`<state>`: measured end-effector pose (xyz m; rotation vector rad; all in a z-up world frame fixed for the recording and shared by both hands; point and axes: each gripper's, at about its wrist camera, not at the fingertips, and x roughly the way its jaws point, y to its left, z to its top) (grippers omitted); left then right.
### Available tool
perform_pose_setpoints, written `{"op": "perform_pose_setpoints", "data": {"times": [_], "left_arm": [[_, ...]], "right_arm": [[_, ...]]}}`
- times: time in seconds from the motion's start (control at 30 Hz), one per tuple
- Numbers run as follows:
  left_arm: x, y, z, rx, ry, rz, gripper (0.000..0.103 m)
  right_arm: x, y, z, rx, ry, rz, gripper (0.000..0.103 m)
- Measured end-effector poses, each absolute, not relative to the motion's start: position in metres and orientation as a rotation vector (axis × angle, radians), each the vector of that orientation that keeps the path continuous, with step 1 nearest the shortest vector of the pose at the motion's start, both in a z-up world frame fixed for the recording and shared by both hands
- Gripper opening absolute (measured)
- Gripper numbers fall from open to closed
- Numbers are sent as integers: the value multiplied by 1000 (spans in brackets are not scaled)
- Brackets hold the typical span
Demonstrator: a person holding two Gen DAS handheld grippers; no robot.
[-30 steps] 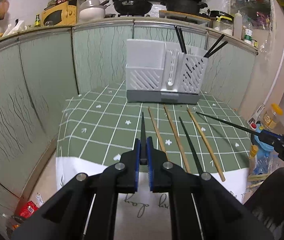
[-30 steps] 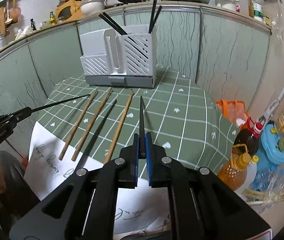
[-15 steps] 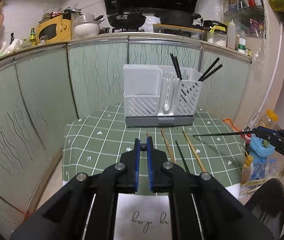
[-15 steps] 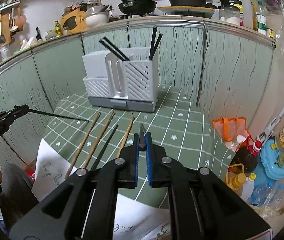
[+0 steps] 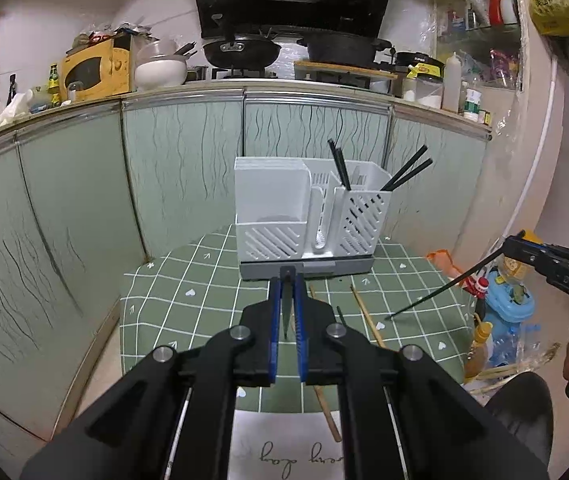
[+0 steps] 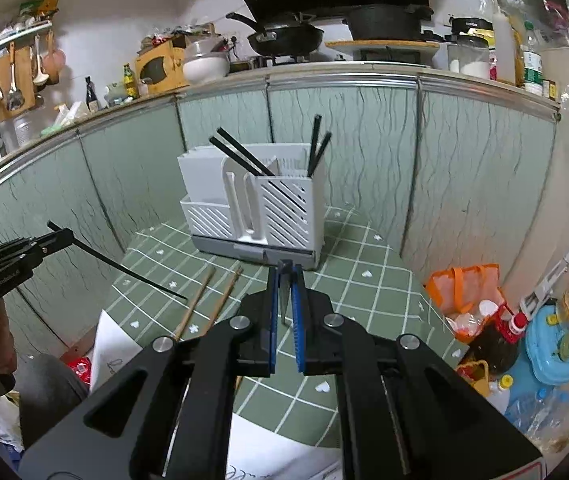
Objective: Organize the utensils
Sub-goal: 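Lift both held black chopsticks and carry them up over the white holder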
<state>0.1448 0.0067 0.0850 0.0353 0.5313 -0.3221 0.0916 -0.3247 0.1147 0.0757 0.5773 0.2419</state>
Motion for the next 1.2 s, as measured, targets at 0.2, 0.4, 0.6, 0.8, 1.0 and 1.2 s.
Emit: {"op": "perform_pose_setpoints", "data": {"times": [0.2, 0.4, 0.6, 0.8, 1.0, 1.2], "left_arm": [[153, 13, 97, 12, 542, -365, 8], [163, 17, 111, 7, 547, -388, 8], [169, 9, 129, 22, 521, -398, 8], [176, -6, 151, 44, 490, -432, 8], [189, -28, 179, 61, 458, -485, 8], [210, -50, 203, 62, 438, -537, 8]], "right_arm": [[96, -323, 125, 62, 564, 249, 6], [100, -328, 136, 74, 552, 251, 6], [107, -336, 155, 77, 532, 253, 6], [119, -339, 181, 54, 504, 258, 6], [135, -340, 206, 59, 486, 293, 6], [154, -339, 231, 64, 462, 306, 6]]}}
